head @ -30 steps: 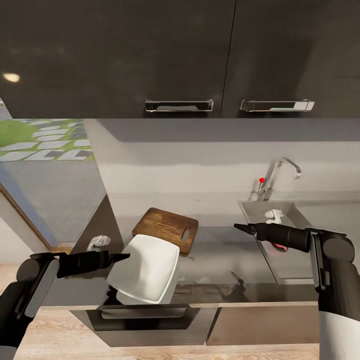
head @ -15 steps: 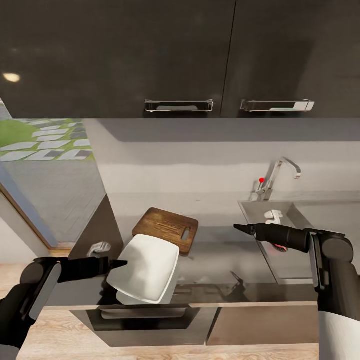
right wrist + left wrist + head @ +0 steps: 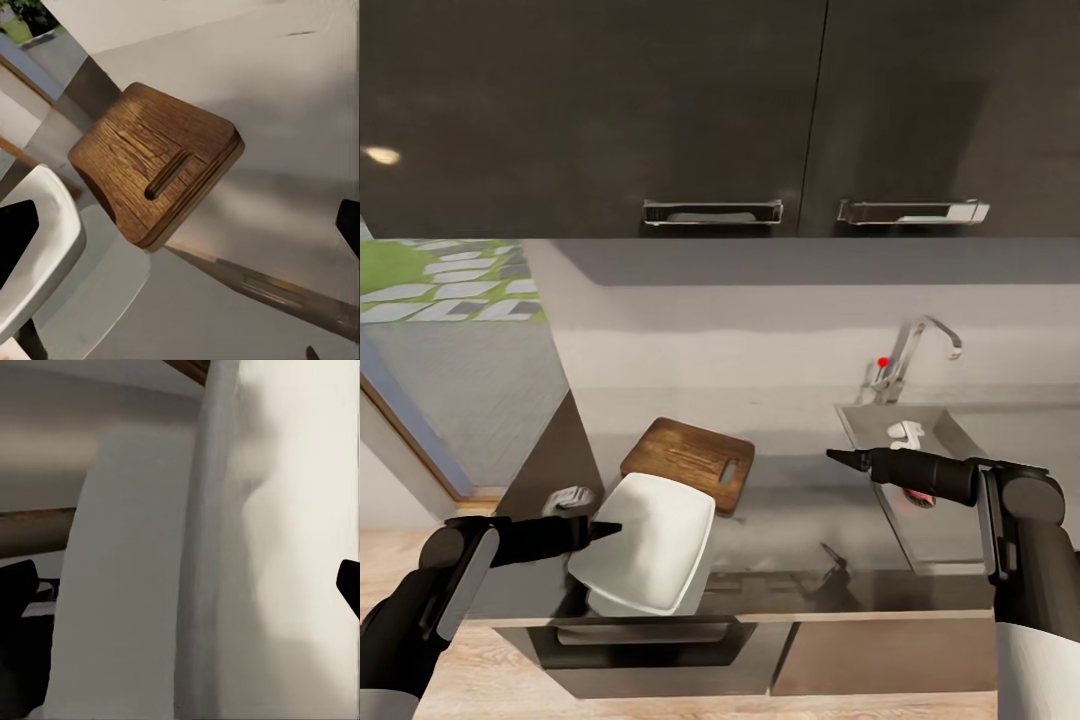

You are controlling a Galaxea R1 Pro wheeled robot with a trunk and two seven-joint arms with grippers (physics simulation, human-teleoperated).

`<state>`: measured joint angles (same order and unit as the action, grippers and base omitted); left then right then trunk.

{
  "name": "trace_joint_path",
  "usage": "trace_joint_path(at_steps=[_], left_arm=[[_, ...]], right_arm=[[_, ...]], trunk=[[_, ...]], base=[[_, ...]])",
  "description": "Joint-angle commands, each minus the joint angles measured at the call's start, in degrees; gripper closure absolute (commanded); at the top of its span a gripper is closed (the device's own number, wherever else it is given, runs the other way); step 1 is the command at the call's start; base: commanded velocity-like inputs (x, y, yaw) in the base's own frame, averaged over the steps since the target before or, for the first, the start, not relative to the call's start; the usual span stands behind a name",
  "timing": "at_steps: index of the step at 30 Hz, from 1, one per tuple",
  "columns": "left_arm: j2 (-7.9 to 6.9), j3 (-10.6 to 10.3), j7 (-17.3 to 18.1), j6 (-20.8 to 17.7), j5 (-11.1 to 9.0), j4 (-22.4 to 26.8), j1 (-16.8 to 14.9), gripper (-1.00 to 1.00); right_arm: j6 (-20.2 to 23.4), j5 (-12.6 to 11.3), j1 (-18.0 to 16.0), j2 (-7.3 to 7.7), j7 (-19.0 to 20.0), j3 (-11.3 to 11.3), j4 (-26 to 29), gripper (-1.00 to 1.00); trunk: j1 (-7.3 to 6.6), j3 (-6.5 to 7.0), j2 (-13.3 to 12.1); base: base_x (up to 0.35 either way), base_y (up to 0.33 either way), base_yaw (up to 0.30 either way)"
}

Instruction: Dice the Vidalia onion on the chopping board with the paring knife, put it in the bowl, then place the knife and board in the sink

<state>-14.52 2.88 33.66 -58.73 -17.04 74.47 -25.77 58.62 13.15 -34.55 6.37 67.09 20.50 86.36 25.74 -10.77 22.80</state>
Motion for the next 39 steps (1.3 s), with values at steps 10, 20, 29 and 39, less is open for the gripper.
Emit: trace_joint_path(at_steps=[10, 20, 29, 39], left_arm=[[1.11, -0.1, 0.6, -0.3, 0.3, 0.6, 0.0, -1.00], [1.16, -1.4, 0.8, -0.3, 0.3, 0.8, 0.0, 1.00], [1.07, -1.7, 0.8, -0.4, 0.2, 0.7, -0.1, 1.00], [0.25, -0.9, 1.2, -0.9, -0.8, 1.1, -0.1, 1.00]], right_arm=[[0.4, 0.6, -0.1, 0.04, 0.6, 0.1, 0.0, -1.00], [0.4, 0.5, -0.1, 0.14, 0.5, 0.1, -0.1, -1.00], [0.4, 0.5, -0.1, 0.14, 0.5, 0.1, -0.1, -1.00], [0.4, 0.5, -0.1, 0.08, 0.5, 0.1, -0.1, -1.00]], trunk=[[0.05, -0.12, 0.1], [0.05, -0.12, 0.1], [0.05, -0.12, 0.1], [0.05, 0.00, 0.1]], base=[[0.061, -0.056, 0.000], [0.002, -0.001, 0.000], [0.000, 0.000, 0.000], [-0.012, 0.000, 0.031]])
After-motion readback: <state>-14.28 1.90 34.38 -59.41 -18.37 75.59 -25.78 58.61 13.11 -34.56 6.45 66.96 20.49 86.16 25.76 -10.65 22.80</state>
